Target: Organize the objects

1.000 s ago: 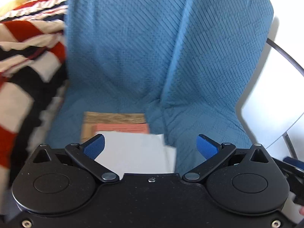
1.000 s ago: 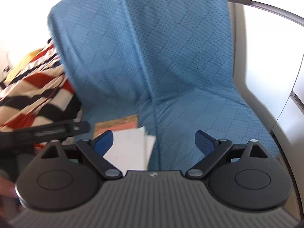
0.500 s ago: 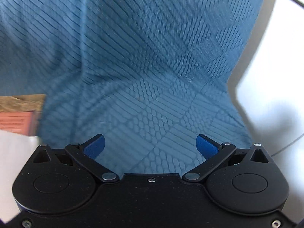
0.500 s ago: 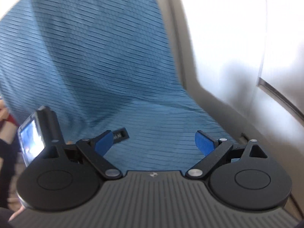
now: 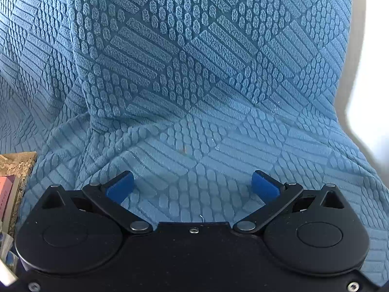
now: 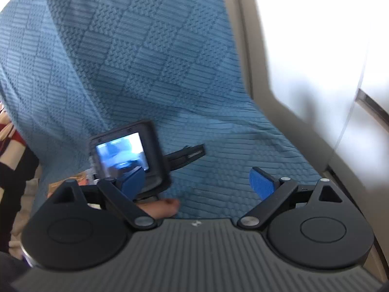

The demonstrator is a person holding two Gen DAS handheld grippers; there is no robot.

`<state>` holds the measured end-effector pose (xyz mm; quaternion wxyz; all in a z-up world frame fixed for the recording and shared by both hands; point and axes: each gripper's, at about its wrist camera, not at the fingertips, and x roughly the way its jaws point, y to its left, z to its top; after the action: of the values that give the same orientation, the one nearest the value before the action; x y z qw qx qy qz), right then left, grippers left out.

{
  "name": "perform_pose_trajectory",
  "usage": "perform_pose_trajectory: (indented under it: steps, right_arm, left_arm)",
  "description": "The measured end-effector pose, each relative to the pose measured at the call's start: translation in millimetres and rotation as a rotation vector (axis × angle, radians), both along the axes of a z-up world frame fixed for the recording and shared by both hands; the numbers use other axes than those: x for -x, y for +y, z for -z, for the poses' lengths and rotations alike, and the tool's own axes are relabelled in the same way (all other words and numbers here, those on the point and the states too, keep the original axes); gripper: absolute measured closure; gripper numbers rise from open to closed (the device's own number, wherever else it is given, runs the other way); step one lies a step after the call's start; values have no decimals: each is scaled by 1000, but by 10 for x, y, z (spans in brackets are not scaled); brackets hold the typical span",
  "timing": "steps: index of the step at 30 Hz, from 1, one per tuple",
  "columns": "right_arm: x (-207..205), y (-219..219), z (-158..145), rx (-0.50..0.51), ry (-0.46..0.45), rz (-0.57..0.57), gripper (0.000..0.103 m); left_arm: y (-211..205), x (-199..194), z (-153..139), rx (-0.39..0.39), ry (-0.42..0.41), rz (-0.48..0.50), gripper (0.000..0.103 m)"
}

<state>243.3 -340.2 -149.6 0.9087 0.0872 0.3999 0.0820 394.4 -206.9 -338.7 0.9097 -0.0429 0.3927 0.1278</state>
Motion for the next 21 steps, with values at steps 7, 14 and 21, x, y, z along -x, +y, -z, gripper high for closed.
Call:
perform_pose_trajectory:
  steps: [7, 14, 21]
  right_arm:
    - [-59, 222, 26, -3, -12, -40, 9]
    - [-22, 306, 19, 33, -31, -31, 9]
    - [14, 422, -4, 98, -66, -53, 9]
  left_arm:
    - [2, 38, -2, -3, -11, 7, 0]
    - [3, 48, -7, -3, -10, 7, 0]
    - [1, 53, -11, -3, -10, 6, 0]
